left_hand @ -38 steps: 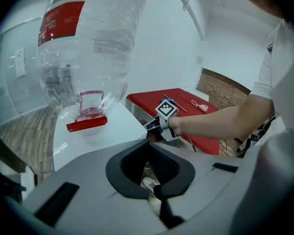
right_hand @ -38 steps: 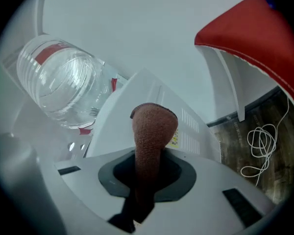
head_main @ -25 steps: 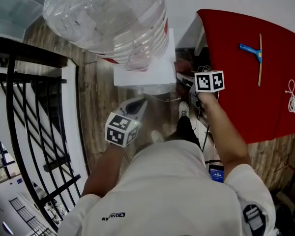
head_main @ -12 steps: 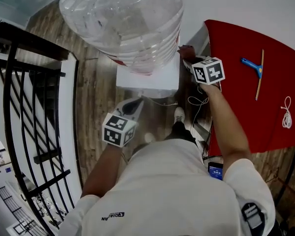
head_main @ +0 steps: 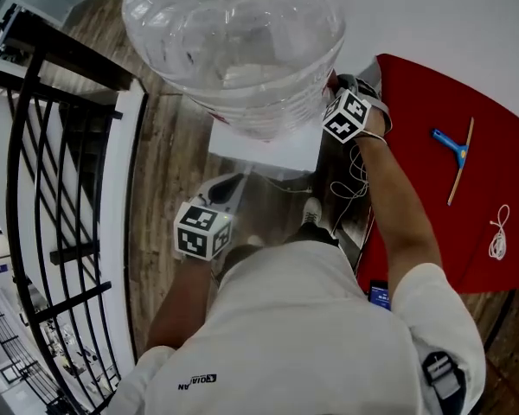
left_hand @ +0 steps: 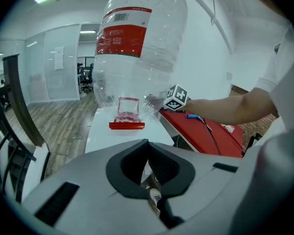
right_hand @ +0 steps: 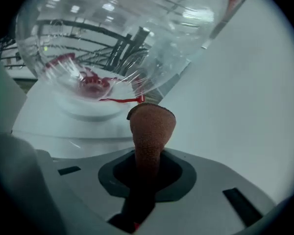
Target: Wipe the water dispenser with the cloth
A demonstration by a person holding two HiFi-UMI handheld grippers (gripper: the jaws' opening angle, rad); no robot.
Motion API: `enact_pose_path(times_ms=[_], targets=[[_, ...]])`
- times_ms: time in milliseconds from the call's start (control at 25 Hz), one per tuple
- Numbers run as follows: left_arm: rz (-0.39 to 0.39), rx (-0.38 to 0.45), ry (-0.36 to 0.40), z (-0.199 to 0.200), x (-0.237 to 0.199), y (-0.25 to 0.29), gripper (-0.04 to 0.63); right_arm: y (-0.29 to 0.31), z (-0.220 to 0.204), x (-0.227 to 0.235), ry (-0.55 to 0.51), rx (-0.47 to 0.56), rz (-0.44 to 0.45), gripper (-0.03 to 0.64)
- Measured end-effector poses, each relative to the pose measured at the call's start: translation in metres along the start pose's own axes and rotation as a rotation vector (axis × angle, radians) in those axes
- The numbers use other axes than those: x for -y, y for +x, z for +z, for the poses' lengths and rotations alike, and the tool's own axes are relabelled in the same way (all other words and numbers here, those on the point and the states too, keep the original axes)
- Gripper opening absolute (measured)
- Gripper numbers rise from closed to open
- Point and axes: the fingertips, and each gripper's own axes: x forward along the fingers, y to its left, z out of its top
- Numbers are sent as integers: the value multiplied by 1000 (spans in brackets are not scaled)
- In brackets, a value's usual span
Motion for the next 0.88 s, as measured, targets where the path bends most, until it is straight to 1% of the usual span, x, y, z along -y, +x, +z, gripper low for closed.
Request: enact_pose_path(times_ms=[160, 360, 520, 680, 800, 880], targets=[[22, 44, -50, 3, -8, 2, -11, 6, 0, -12, -141, -26, -1, 55], [1, 55, -58, 2, -24, -2, -11, -12, -3, -34, -236, -66, 10, 55], [-25, 48, -22, 8, -44, -7, -11, -30, -5, -52, -283, -103, 13, 55], [-62, 57, 20, 16, -50, -6, -11, -51, -10, -71, -316, -127, 14, 55], [-109, 59, 55, 17, -49, -10, -11, -68, -11, -93, -319, -160, 35, 55], [-148, 52, 84, 15, -51, -11, -11, -79, -9, -103, -302, -185, 36, 55]])
